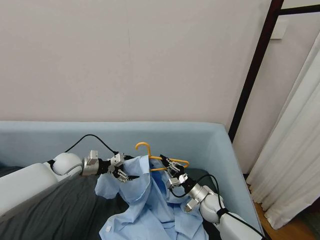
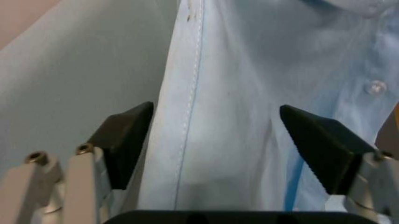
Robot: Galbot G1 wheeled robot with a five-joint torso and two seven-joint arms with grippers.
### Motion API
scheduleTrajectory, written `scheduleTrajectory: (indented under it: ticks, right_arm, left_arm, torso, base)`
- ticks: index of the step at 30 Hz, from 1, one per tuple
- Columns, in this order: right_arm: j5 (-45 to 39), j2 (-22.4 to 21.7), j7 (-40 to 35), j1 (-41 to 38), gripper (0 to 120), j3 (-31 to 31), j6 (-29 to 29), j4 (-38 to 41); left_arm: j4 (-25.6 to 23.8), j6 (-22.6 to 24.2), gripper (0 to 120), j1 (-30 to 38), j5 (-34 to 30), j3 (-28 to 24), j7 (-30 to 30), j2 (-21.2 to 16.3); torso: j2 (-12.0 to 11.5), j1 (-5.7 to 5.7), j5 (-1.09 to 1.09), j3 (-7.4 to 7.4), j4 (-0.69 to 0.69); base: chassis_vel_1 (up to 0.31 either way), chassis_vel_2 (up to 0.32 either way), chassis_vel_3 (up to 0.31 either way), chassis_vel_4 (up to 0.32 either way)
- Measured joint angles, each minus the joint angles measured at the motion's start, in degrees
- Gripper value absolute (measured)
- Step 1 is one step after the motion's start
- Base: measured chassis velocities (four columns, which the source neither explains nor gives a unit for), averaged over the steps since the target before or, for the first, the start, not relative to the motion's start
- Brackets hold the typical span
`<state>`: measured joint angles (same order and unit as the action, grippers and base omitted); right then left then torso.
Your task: Pick up the clothes from the sofa and hang them on the clothes hanger.
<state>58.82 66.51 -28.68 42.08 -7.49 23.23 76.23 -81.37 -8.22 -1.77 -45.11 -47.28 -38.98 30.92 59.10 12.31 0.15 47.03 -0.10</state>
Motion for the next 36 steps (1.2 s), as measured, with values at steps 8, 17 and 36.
scheduleTrajectory:
  ticks: [8,17,36]
  right_arm:
    - [0.1,-0.1,-0.1,0.0,5,0.0,0.3,-0.3]
    - [0.7,-0.1,-0.3,0.0,5,0.1,0.8,-0.5]
    - [-0.3,-0.2,-0.1,0.3,5,-0.6,0.9,0.2]
  left_arm:
    - [0.2,-0.3,49,-0.9,-0.8,1.2,-0.5,0.2]
    - [0.2,-0.3,18,-2.5,-1.4,3.7,-1.3,0.0]
    - [-1.0,-1.0,7,-6.8,-1.3,9.3,-4.4,-1.2]
  torso:
    - [0.0,0.00,0.00,0.00,0.01]
    - [0.0,0.00,0.00,0.00,0.01]
    - [0.0,0.00,0.00,0.00,0.01]
  base:
    - [0.000,0.000,0.000,0.000]
    - [0.000,0.000,0.000,0.000]
    - [0.000,0.000,0.000,0.000]
